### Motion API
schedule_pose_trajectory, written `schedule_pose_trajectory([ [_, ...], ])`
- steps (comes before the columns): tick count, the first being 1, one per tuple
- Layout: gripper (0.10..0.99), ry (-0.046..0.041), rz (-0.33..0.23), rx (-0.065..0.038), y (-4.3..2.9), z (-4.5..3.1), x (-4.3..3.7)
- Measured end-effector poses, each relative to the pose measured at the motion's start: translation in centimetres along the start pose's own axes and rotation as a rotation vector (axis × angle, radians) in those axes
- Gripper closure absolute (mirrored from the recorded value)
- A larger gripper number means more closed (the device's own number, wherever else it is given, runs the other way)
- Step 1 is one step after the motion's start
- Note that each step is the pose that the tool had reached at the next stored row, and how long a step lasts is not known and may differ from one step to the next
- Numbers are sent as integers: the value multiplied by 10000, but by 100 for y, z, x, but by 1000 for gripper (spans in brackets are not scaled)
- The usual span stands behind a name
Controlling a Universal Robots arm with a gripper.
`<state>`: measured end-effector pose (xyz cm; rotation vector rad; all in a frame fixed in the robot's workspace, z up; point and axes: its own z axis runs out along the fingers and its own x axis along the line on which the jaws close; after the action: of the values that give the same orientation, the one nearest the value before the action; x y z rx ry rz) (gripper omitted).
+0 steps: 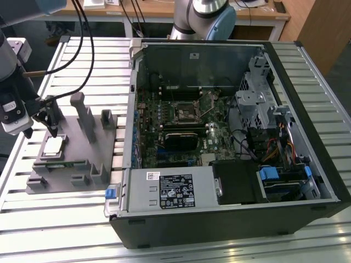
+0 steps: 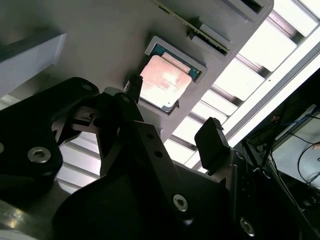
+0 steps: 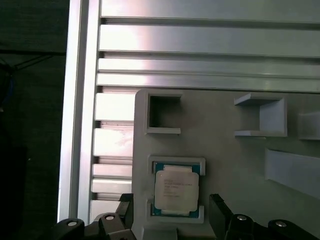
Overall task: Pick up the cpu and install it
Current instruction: 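Pick up the cpu and move it towards the insertion slot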
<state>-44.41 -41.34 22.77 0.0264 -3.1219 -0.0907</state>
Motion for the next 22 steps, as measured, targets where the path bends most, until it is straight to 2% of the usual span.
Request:
schedule_pose_trajectory([
  [5, 380, -5, 1, 0, -4, 78, -1],
  [22, 380, -10, 40, 17, -19, 249, -6],
])
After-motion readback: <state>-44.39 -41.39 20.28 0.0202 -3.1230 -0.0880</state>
